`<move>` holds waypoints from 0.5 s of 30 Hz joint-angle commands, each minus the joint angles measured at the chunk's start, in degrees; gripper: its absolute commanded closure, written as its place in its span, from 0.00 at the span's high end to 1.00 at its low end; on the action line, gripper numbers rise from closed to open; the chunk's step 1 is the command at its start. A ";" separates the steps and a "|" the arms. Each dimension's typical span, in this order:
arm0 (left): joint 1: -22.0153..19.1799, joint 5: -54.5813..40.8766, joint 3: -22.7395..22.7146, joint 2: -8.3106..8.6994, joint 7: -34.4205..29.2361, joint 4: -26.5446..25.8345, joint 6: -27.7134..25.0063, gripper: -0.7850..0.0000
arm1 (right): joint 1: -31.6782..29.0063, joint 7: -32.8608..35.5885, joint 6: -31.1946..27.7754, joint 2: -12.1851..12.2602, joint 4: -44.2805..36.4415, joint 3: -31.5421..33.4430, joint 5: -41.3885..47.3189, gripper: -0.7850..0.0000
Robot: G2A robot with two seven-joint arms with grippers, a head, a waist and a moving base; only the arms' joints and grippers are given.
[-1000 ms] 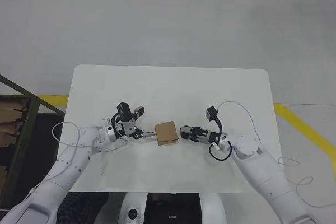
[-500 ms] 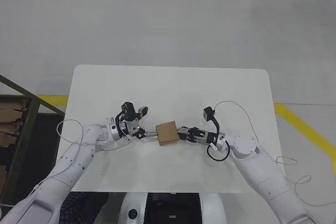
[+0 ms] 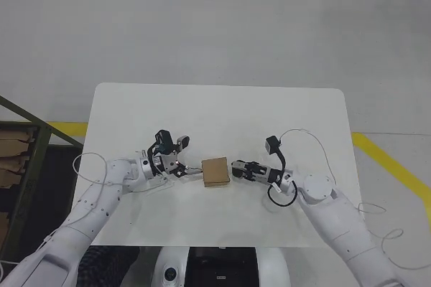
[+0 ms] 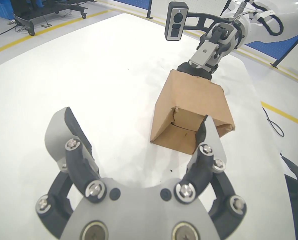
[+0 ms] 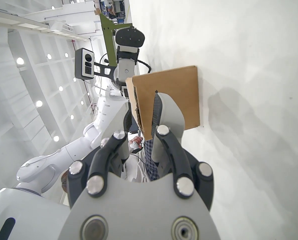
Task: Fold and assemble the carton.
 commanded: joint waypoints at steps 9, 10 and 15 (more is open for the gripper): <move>-0.40 -1.97 -4.40 0.64 2.78 0.05 1.68 1.00 | -3.49 -1.63 -0.53 1.92 -3.95 7.51 -0.96 0.22; -0.47 -2.17 -5.08 0.76 2.95 -0.01 1.85 1.00 | -3.62 -2.21 -0.47 2.11 -4.04 8.37 -1.53 0.22; -0.46 -5.89 -8.23 1.02 3.90 -0.38 3.59 1.00 | -4.34 -5.35 -2.51 3.01 -5.48 13.25 -2.84 0.25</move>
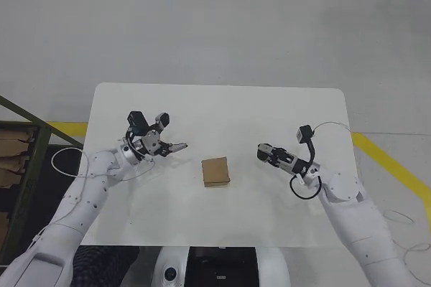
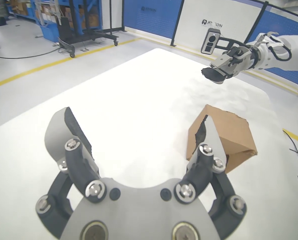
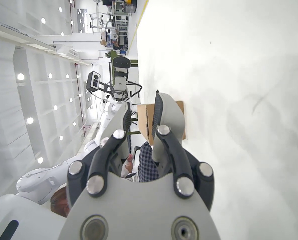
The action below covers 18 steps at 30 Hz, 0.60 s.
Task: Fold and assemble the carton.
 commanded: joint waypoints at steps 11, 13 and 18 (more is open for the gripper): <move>1.78 -10.02 -5.08 0.05 -5.47 -1.18 5.50 1.00 | -0.36 -14.05 -7.51 1.12 -0.55 7.79 -12.02 0.32; 2.44 -12.31 -6.09 0.11 -6.69 -1.54 5.73 1.00 | -0.63 -16.35 -8.45 1.21 -1.06 8.43 -14.77 0.38; 4.23 -16.11 -8.13 0.22 -9.80 -2.70 7.61 1.00 | 0.18 -21.50 -7.38 1.32 -1.14 9.18 -22.59 0.64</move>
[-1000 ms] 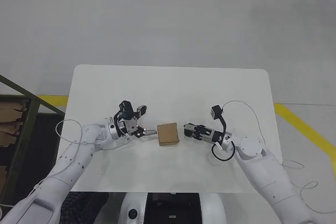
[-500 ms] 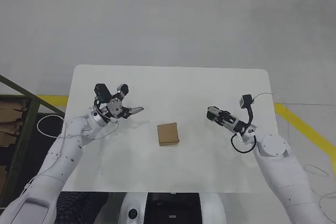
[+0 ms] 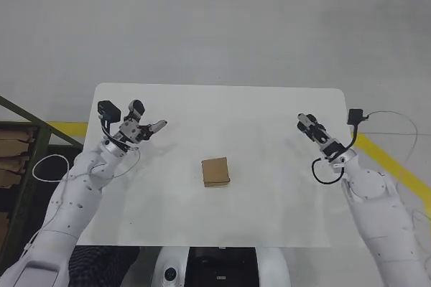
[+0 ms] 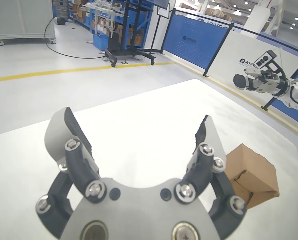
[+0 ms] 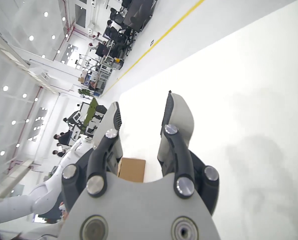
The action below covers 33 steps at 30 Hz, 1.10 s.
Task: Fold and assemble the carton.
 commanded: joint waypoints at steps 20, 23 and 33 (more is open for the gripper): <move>4.97 -4.30 -7.27 0.78 -4.29 -4.48 2.26 1.00 | -0.18 -19.74 3.04 -0.73 -2.38 -0.07 -18.24 1.00; 4.96 -4.30 -7.25 0.78 -4.28 -4.46 2.26 1.00 | -0.18 -19.73 3.03 -0.73 -2.38 -0.07 -18.23 1.00; 4.96 -4.29 -7.25 0.78 -4.27 -4.46 2.26 1.00 | -0.18 -19.73 3.03 -0.73 -2.38 -0.07 -18.23 1.00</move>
